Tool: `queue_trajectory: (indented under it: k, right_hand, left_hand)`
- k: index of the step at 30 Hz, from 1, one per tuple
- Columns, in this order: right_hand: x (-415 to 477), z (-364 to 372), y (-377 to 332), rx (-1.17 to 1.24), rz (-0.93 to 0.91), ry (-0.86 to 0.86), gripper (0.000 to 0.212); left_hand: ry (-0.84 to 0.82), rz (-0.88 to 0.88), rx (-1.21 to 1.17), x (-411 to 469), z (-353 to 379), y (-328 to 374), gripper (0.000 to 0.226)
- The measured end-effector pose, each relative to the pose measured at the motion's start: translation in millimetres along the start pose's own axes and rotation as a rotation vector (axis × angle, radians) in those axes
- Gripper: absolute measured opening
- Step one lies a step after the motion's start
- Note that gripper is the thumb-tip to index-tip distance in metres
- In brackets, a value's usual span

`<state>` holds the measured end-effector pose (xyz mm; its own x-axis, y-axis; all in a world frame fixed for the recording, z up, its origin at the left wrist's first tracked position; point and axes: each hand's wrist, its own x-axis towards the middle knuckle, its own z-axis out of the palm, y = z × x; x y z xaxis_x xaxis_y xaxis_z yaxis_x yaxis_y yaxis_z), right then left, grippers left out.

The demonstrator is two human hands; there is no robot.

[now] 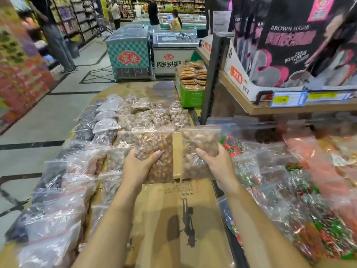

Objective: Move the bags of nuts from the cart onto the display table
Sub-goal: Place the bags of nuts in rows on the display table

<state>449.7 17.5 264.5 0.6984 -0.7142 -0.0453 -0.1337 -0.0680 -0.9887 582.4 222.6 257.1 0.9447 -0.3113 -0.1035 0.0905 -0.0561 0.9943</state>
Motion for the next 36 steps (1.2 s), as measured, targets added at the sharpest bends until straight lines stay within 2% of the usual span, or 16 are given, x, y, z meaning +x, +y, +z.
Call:
queue_trajectory:
  k: [4, 9, 13, 16, 20, 21, 24, 25, 29, 36]
  right_hand:
    - [33.5, 13.6, 5.4, 0.010, 0.044, -0.004, 0.046]
    - [77.5, 33.1, 12.6, -0.048, 0.071, 0.026, 0.030]
    - [110.8, 47.1, 28.4, -0.069, 0.120, 0.034, 0.032]
    - [132.7, 56.2, 43.1, -0.109, 0.150, 0.024, 0.052]
    - [169.4, 65.4, 74.3, -0.152, 0.173, 0.031, 0.109]
    - [177.8, 66.9, 79.8, -0.151, 0.199, 0.028, 0.107]
    - [194.7, 74.7, 80.0, -0.167, 0.236, 0.006, 0.055]
    - [199.9, 77.1, 81.7, -0.183, 0.238, 0.007, 0.047]
    - [219.6, 84.1, 90.1, -0.190, 0.248, 0.004, 0.060]
    - [239.7, 88.4, 102.9, -0.311, 0.266, -0.017, 0.042]
  left_hand:
    - [0.001, -0.056, 0.023, 34.2, 4.3, -0.3, 0.067]
    - [0.014, -0.086, 0.114, 85.0, 13.0, -12.4, 0.047]
    - [0.016, -0.128, 0.137, 124.9, 20.8, -30.4, 0.038]
    - [0.005, -0.159, 0.149, 151.1, 24.1, -47.4, 0.037]
    - [0.019, -0.206, 0.152, 182.1, 30.7, -67.7, 0.047]
    - [0.026, -0.224, 0.147, 189.8, 32.9, -73.1, 0.046]
    - [0.046, -0.246, 0.181, 208.1, 39.1, -85.2, 0.042]
    - [0.054, -0.251, 0.200, 212.9, 41.0, -88.4, 0.039]
    - [0.080, -0.257, 0.248, 227.0, 48.5, -98.7, 0.028]
    - [0.066, -0.266, 0.259, 246.1, 53.1, -111.7, 0.026]
